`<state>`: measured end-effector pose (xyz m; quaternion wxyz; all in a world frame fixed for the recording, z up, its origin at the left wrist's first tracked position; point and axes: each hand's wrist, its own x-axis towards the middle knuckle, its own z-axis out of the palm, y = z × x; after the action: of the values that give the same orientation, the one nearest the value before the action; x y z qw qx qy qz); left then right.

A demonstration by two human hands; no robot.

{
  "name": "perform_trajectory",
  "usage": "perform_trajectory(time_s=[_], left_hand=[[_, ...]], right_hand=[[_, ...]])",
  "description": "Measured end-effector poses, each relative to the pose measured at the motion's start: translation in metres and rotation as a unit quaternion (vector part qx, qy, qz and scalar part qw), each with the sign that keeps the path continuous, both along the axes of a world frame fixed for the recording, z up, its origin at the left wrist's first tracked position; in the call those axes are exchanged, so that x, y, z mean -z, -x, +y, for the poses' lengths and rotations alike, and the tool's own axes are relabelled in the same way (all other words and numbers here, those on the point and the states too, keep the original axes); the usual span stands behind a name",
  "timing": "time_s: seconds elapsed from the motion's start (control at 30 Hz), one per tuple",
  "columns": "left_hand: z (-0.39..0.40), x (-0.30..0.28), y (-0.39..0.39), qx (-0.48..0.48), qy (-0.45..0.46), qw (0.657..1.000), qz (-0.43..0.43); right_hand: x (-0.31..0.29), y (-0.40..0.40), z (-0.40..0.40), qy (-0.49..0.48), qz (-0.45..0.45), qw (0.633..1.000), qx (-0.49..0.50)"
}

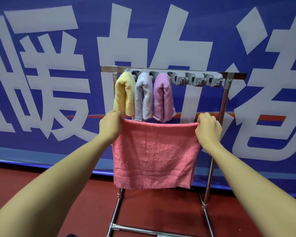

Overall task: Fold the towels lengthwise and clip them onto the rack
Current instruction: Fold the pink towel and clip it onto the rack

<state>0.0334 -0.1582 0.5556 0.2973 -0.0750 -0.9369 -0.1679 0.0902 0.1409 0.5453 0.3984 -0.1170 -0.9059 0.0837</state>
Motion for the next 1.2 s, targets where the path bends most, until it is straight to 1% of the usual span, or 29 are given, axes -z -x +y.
perform_trajectory(time_s=[0.07,0.13,0.17,0.3,0.43,0.5,0.57,0.67,0.83,0.9,1.0,1.03,1.2], left_hand=[[0.002,0.000,0.000,0.035,-0.053,0.998,0.000],[0.008,-0.001,-0.003,0.061,-0.081,0.995,0.004],[0.012,-0.002,-0.004,0.066,-0.081,0.995,0.005],[0.029,-0.003,-0.005,0.090,-0.025,0.996,0.011],[0.043,0.000,-0.005,0.179,0.014,0.984,0.015],[0.049,0.001,-0.007,0.236,-0.001,0.971,0.033],[0.059,-0.002,-0.015,0.299,-0.011,0.953,0.054],[0.074,-0.010,-0.033,0.370,-0.035,0.927,0.048],[0.082,-0.012,-0.041,0.393,-0.119,0.911,-0.028],[0.082,-0.011,-0.042,0.399,-0.112,0.909,-0.034],[0.082,-0.011,-0.045,0.408,-0.089,0.908,-0.020],[0.082,-0.010,-0.044,0.407,-0.085,0.909,-0.023],[0.082,-0.007,-0.041,0.399,-0.071,0.913,-0.035]], right_hand=[[0.003,0.001,-0.001,0.011,0.016,1.000,-0.022],[0.004,0.002,-0.004,0.007,0.030,0.998,-0.048],[0.005,0.001,-0.007,0.005,0.039,0.997,-0.066],[0.005,0.001,-0.024,0.003,0.055,0.990,-0.131],[0.005,0.003,-0.041,0.079,0.021,0.971,-0.224],[0.006,0.002,-0.049,0.102,0.019,0.957,-0.270],[0.005,-0.001,-0.057,0.148,0.026,0.938,-0.312],[0.003,-0.007,-0.068,0.229,0.017,0.908,-0.350],[0.003,-0.007,-0.070,0.267,0.004,0.888,-0.374],[0.004,-0.006,-0.067,0.285,-0.009,0.873,-0.394],[0.004,-0.006,-0.065,0.343,-0.053,0.838,-0.422],[0.005,-0.006,-0.065,0.355,-0.065,0.831,-0.423],[0.005,-0.008,-0.063,0.369,-0.072,0.835,-0.401]])
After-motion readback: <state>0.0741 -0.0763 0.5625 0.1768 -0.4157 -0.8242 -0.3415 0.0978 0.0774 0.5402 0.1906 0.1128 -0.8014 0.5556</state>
